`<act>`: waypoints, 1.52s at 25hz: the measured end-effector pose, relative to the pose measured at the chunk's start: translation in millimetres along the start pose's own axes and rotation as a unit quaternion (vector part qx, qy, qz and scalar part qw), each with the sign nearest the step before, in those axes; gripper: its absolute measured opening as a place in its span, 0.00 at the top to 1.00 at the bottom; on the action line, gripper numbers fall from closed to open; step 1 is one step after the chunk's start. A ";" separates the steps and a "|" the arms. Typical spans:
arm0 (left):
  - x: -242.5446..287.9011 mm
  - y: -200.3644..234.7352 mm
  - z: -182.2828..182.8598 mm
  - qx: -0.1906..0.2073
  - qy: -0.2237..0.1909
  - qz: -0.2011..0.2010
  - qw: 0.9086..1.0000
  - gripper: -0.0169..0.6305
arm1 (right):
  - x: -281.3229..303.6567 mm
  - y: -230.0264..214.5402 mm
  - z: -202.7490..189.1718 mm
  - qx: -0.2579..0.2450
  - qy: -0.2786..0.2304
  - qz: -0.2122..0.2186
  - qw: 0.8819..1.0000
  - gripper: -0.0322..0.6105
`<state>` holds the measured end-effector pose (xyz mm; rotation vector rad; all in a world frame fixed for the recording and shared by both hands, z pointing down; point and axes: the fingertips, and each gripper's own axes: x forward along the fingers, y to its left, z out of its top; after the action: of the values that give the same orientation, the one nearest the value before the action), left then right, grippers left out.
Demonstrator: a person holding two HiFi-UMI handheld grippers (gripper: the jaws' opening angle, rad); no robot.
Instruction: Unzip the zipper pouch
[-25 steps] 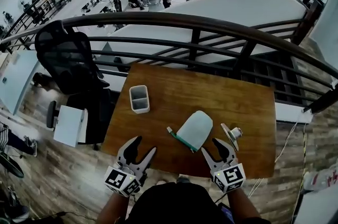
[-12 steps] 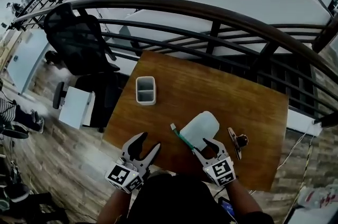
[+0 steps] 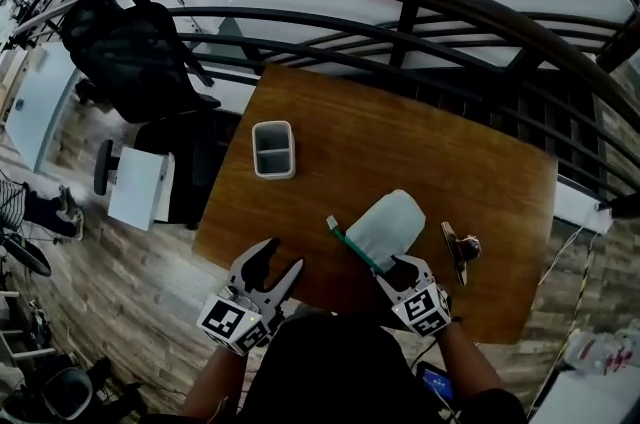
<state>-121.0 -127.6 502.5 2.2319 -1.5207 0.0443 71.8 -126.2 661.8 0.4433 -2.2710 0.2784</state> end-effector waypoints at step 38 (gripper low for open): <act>45.5 -28.4 -59.3 0.026 0.108 -0.110 0.988 0.61 | -4.9 27.9 20.2 0.058 -0.021 0.104 0.993 0.86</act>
<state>-64.9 -137.1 558.7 2.3367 -1.1667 0.2539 50.3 -106.3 643.1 0.2729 -2.3529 0.5147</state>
